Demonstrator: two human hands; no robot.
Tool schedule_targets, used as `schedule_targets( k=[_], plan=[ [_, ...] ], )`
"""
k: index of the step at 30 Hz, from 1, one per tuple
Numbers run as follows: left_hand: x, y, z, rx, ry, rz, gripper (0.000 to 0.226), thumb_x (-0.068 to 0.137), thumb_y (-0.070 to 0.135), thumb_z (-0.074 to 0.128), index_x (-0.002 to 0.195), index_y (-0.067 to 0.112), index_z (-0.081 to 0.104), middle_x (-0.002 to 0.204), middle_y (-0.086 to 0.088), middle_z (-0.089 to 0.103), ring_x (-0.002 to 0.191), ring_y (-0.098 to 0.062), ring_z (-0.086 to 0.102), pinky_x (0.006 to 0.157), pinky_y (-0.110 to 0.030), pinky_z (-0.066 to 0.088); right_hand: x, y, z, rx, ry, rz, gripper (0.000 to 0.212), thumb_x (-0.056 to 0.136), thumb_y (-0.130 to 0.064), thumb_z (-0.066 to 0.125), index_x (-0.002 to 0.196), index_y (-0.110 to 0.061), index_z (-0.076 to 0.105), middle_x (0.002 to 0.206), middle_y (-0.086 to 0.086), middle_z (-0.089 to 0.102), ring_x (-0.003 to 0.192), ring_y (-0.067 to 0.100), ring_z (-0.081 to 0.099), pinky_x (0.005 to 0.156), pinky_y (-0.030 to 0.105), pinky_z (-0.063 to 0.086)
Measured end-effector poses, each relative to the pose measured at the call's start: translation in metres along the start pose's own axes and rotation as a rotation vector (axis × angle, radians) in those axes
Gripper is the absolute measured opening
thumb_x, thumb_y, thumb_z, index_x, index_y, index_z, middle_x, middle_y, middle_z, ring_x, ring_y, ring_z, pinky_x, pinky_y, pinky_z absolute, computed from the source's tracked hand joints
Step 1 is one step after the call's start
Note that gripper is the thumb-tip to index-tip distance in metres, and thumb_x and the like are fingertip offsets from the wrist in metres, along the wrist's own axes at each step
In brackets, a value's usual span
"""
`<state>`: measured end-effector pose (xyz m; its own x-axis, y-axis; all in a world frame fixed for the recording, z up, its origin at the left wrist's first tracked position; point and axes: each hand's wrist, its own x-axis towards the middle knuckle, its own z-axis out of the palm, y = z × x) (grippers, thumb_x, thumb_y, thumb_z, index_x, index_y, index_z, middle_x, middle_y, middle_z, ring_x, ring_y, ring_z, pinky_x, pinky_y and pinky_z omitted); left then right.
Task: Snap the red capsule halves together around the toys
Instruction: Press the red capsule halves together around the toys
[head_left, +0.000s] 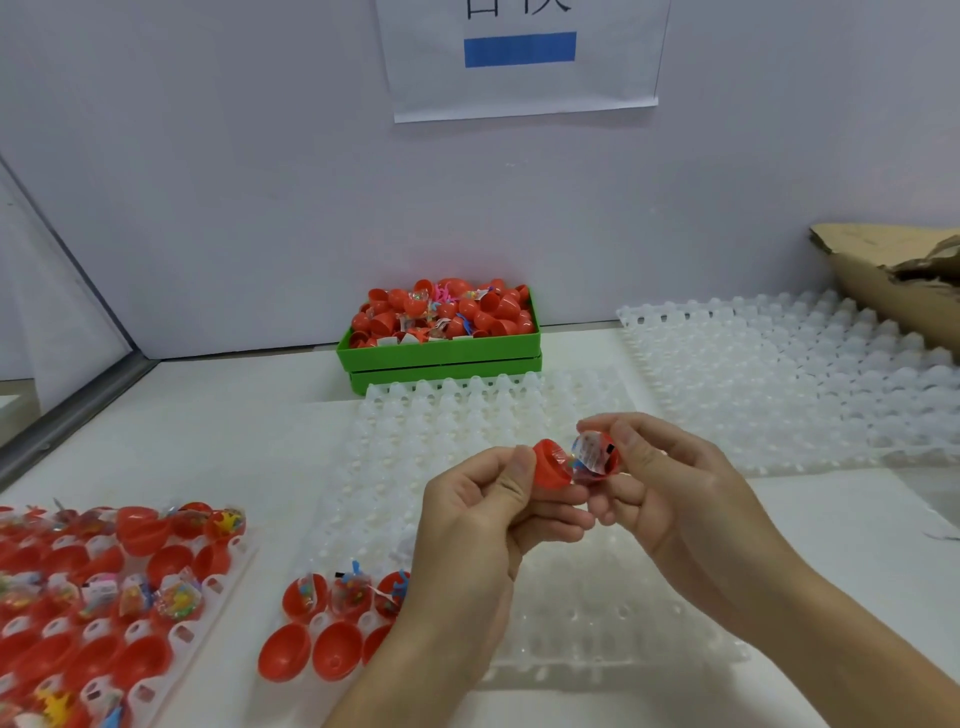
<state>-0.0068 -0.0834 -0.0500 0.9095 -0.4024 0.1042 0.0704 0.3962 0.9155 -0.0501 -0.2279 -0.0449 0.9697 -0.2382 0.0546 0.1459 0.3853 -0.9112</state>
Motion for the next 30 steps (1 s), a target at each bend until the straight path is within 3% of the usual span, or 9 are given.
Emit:
schedule_targets(
  k=[9, 12, 17, 20, 23, 30],
  plan=[
    [0.0019, 0.0013, -0.0031, -0.087, -0.027, -0.084, 0.036, 0.081, 0.031, 0.056, 0.070, 0.004, 0.077, 0.073, -0.023, 0.071, 0.061, -0.022, 0.071, 0.055, -0.022, 0.056, 0.0011, -0.0006, -0.0006, 0.026, -0.025, 0.054, 0.031, 0.078, -0.031, 0.065, 0.090, -0.005, 0.078, 0.076, 0.016, 0.066, 0.058, 0.018, 0.061, 0.056, 0.022, 0.054],
    [0.0013, 0.0031, -0.0023, -0.077, -0.016, -0.090, 0.030, 0.083, 0.028, 0.056, 0.077, 0.007, 0.077, 0.076, -0.025, 0.071, 0.061, -0.025, 0.070, 0.055, -0.024, 0.056, 0.0016, -0.0008, -0.0011, 0.013, -0.006, 0.050, 0.035, 0.074, -0.034, 0.069, 0.090, -0.004, 0.077, 0.077, 0.016, 0.066, 0.058, 0.018, 0.060, 0.056, 0.022, 0.053],
    [0.0018, 0.0016, -0.0031, 0.168, 0.059, 0.033, 0.027, 0.100, 0.016, 0.049, 0.095, 0.028, 0.074, 0.090, -0.015, 0.074, 0.066, -0.031, 0.072, 0.060, -0.028, 0.057, 0.0018, 0.0015, -0.0016, 0.017, 0.059, 0.048, 0.036, 0.075, -0.034, 0.070, 0.092, -0.004, 0.078, 0.078, 0.015, 0.068, 0.060, 0.017, 0.062, 0.059, 0.021, 0.054],
    [-0.0011, 0.0025, -0.0021, 0.277, 0.057, 0.128, 0.014, 0.096, 0.020, 0.062, 0.101, 0.032, 0.069, 0.097, -0.003, 0.071, 0.070, -0.028, 0.073, 0.062, -0.028, 0.058, 0.0017, 0.0048, 0.0003, 0.063, 0.079, 0.080, 0.033, 0.077, -0.031, 0.069, 0.091, -0.002, 0.077, 0.081, 0.017, 0.069, 0.063, 0.017, 0.066, 0.060, 0.021, 0.056],
    [-0.0030, 0.0015, -0.0016, 0.442, 0.026, 0.224, 0.020, 0.090, 0.017, 0.070, 0.100, 0.034, 0.065, 0.098, 0.009, 0.068, 0.071, -0.021, 0.073, 0.061, -0.023, 0.057, 0.0002, 0.0063, 0.0026, 0.116, 0.046, 0.117, 0.031, 0.080, -0.030, 0.069, 0.091, -0.003, 0.078, 0.083, 0.016, 0.071, 0.067, 0.017, 0.069, 0.062, 0.020, 0.056],
    [-0.0033, -0.0003, -0.0024, 0.547, 0.029, 0.310, 0.017, 0.090, 0.007, 0.068, 0.090, 0.023, 0.066, 0.084, 0.003, 0.067, 0.070, -0.015, 0.073, 0.058, -0.020, 0.056, -0.0021, 0.0076, 0.0067, 0.160, -0.028, 0.175, 0.032, 0.079, -0.032, 0.069, 0.089, -0.003, 0.078, 0.078, 0.012, 0.070, 0.067, 0.015, 0.068, 0.062, 0.019, 0.057]
  ],
)
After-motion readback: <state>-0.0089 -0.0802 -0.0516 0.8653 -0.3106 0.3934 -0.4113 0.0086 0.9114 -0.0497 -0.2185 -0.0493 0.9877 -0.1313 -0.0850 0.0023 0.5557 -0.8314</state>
